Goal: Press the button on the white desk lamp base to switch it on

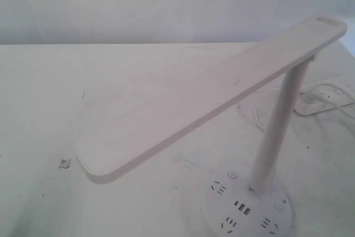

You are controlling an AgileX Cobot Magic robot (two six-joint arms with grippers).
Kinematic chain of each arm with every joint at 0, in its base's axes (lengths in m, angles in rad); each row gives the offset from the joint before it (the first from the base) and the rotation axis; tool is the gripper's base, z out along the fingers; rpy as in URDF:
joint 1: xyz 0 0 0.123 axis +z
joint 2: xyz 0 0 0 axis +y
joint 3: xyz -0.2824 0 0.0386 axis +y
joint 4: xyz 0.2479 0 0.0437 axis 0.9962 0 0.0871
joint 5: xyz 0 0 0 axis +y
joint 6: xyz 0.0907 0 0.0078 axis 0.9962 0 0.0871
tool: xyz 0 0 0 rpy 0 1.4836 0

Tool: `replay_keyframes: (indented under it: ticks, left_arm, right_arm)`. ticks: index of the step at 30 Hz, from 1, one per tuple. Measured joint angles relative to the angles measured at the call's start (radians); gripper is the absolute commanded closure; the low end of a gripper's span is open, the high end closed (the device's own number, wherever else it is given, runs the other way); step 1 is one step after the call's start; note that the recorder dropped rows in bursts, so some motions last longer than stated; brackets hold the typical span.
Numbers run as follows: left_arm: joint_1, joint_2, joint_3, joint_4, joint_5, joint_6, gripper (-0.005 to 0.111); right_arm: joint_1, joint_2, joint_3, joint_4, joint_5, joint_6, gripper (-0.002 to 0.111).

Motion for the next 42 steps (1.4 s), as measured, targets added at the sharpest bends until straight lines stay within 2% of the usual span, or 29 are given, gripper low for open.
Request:
replay_keyframes:
  ticks: [35,42]
  left_arm:
    - [0.0,0.0,0.0,0.0,0.0,0.0,0.107]
    - [0.0,0.0,0.0,0.0,0.0,0.0,0.107]
  right_arm:
    - [0.0,0.0,0.0,0.0,0.0,0.0,0.108]
    - [0.0,0.0,0.0,0.0,0.0,-0.086,0.108]
